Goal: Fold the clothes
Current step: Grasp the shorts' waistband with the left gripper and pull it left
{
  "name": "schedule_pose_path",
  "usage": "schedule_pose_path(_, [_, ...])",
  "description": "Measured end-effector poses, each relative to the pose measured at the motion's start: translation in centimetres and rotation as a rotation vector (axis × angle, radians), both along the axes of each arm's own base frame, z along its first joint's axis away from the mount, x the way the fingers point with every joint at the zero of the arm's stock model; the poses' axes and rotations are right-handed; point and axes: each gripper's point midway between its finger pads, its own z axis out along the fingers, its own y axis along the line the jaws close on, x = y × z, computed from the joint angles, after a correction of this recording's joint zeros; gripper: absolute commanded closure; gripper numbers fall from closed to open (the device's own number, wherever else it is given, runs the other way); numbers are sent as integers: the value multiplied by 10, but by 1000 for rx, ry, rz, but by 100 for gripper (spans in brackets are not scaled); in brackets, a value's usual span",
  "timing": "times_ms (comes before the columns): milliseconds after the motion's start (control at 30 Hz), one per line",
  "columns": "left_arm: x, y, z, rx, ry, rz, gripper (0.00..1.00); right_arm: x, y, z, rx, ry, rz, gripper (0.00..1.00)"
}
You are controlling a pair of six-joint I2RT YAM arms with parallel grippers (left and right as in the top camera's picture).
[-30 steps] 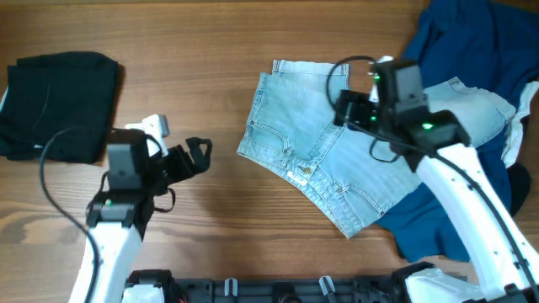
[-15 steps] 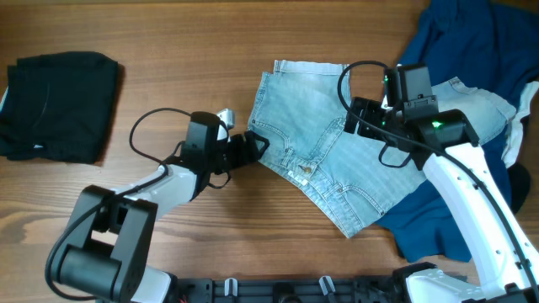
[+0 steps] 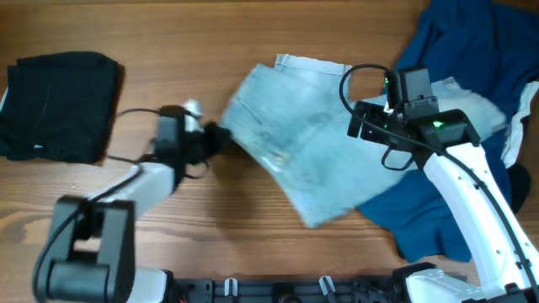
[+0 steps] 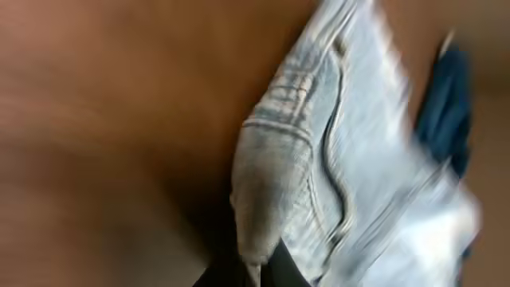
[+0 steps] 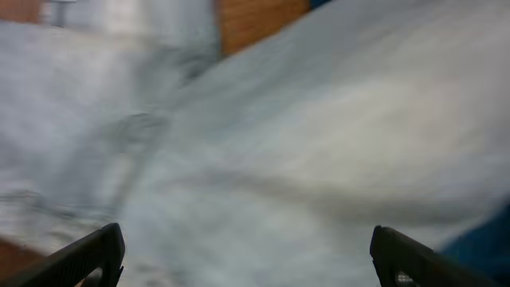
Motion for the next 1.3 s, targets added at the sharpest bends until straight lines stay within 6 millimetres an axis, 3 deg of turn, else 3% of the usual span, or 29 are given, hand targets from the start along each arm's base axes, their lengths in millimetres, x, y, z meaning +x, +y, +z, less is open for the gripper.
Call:
schedule_pose_path(33, [12, 22, 14, -1, -38, 58, 96, -1, -4, -1, -2, 8, -13, 0])
schedule_pose_path(67, [36, 67, 45, 4, -126, 171, 74, -2, -15, -2, -7, 17, -42, 0])
schedule_pose_path(100, [48, 93, 66, 8, -179, 229, 33, -3, -18, -2, -8, 22, -53, 0])
schedule_pose_path(133, [56, 112, 83, 19, -226, 267, 0, -3, -22, -3, -9, 28, -64, 0])
schedule_pose_path(167, [64, 132, 105, 22, -284, 307, 0, -3, -27, -3, -9, 28, -79, 0])
schedule_pose_path(233, [65, 148, 126, 16, -321, 329, 0, -3, -31, -3, -9, 29, -92, 0])
schedule_pose_path(267, [60, 146, 124, 2, -284, 320, 0, -4, -32, -4, -11, 35, -93, 0])
schedule_pose_path(333, [32, 129, 89, -47, -71, 290, 0, -8, -32, -5, -15, 52, -89, 0])
schedule_pose_path(367, [18, 122, 74, -60, 18, 281, 0, -11, -33, -7, -22, 66, -91, 5])
schedule_pose_path(433, [-17, 107, 45, -81, 219, 269, 0, -17, -36, -9, -35, 88, -101, 22])
schedule_pose_path(500, [-47, 93, 27, -82, 380, 252, 0, -20, -42, -11, -34, 104, -130, 59])
schedule_pose_path(533, [-59, 87, 21, -73, 437, 240, 4, -23, -49, -14, -30, 129, -159, 69])
schedule_pose_path(567, [-65, 81, 18, -56, 461, 226, 8, -25, -51, -17, -21, 145, -171, 72])
schedule_pose_path(667, [-73, 65, 12, 18, 486, 174, 16, -34, -54, -32, 20, 238, -167, 72])
schedule_pose_path(800, [-77, 40, 5, 127, 470, 86, 17, -42, -35, -60, 106, 378, -43, 72])
schedule_pose_path(900, [-78, 26, -7, 206, 468, 37, 18, -45, -25, -93, 151, 421, 5, 72])
schedule_pose_path(1100, [-80, 21, -21, 245, 487, 17, 14, -53, -23, -151, 160, 415, 4, 73])
schedule_pose_path(1200, [-81, 22, -26, 251, 503, 17, 13, -52, -34, -159, 130, 399, -55, 68])
schedule_pose_path(1267, [-81, 22, -26, 251, 507, 17, 10, -51, -61, -161, 90, 391, -152, 64])
schedule_pose_path(1300, [-82, 22, -26, 252, 508, 17, 9, -52, -91, -161, 44, 384, -244, 63])
